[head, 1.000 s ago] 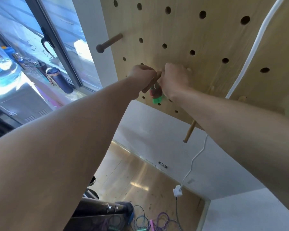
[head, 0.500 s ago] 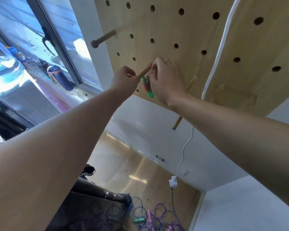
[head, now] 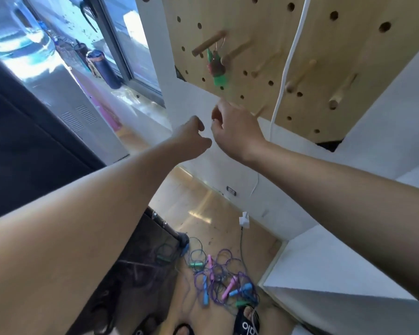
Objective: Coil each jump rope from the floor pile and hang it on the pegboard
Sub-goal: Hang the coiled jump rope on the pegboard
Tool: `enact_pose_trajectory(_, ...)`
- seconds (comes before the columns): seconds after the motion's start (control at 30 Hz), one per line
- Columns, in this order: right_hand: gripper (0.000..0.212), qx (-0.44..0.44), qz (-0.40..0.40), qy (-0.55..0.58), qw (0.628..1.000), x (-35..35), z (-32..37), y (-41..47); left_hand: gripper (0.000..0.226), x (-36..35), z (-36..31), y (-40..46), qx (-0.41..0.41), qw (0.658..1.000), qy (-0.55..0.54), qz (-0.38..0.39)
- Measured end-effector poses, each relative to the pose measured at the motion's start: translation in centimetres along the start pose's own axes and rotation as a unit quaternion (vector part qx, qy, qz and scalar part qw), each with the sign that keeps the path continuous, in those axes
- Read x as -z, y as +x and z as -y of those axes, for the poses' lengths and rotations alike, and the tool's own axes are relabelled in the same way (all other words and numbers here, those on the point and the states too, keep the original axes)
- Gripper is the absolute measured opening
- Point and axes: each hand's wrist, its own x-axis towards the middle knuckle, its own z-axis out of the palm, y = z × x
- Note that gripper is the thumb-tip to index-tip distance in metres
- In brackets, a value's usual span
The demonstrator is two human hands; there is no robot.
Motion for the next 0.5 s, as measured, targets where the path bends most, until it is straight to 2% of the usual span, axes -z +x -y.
enact_pose_trajectory(0.2,0.016,-0.091,0.057,-0.005,0.994,-2.9,-0.1,-7.5,0.035,-3.9,4.5,-5.1,-0.021,0.998,0.026,0.058)
enact_pose_trajectory(0.5,0.009,-0.229,0.128,-0.009,0.965,-13.2,0.7,-21.7,0.031,-13.1,15.6,-12.8,-0.023,0.986,0.042,0.162)
